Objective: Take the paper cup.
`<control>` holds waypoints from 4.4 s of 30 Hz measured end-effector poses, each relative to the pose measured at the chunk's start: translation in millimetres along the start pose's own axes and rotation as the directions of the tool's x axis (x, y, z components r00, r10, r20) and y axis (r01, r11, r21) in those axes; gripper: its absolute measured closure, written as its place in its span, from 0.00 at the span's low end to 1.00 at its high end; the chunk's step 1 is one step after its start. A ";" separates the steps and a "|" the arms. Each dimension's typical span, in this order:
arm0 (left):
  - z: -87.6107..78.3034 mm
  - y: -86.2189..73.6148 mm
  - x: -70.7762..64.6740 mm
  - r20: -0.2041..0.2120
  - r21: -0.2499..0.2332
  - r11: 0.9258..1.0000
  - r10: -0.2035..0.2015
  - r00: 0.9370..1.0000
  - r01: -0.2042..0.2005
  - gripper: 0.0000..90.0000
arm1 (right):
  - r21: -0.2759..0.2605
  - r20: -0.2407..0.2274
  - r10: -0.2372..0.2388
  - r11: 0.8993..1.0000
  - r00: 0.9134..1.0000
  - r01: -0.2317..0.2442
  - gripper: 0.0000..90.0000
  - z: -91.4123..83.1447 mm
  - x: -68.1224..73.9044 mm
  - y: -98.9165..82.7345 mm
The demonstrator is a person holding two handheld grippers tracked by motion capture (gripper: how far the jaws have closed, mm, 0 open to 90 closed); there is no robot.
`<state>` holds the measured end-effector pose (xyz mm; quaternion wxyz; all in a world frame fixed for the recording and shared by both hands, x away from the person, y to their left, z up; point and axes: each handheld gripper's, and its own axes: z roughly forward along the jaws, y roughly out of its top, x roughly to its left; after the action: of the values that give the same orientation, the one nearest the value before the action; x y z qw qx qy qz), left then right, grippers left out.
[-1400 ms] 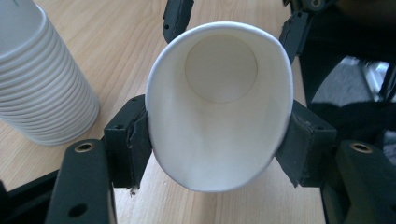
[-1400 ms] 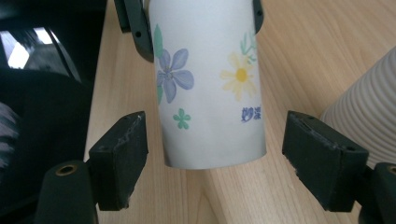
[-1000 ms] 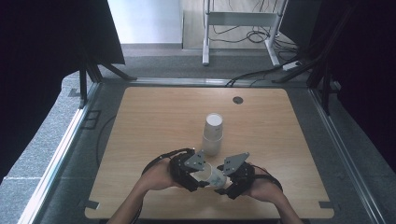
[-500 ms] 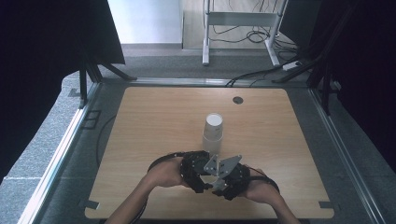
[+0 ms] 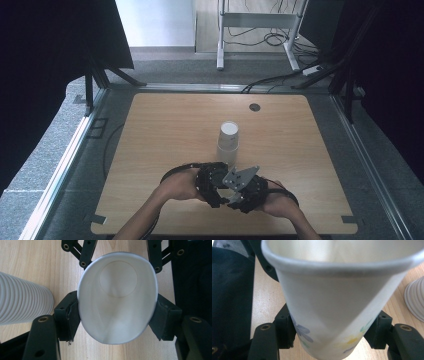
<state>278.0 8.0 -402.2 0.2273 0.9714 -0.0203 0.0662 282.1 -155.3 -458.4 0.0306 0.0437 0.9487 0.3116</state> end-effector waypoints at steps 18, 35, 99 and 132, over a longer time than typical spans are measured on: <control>-21.3 -23.3 5.3 0.040 -0.308 0.940 -0.142 0.989 0.148 0.16 | -0.188 -0.046 0.049 0.981 0.998 -0.056 0.40 -9.0 -5.1 -6.3; -11.7 -39.3 5.9 0.061 -0.446 0.874 -0.182 0.981 0.190 0.17 | -0.352 -0.053 0.065 0.933 0.996 -0.080 0.40 -4.8 -6.7 -13.9; -27.6 -52.7 24.1 -0.143 -0.341 0.903 -0.325 0.935 0.261 0.32 | -0.297 0.058 0.187 0.941 0.981 -0.162 0.16 -16.1 -20.4 -32.3; -39.4 -123.0 70.8 -0.361 -0.320 0.815 -0.577 0.733 0.484 0.31 | -0.298 0.173 0.321 0.918 0.931 -0.261 0.14 -38.6 -36.1 -62.2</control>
<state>351.9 135.0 -411.5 0.3335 0.8661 0.3043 0.2145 310.7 -231.6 -463.2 0.0934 0.2144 0.8708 0.4324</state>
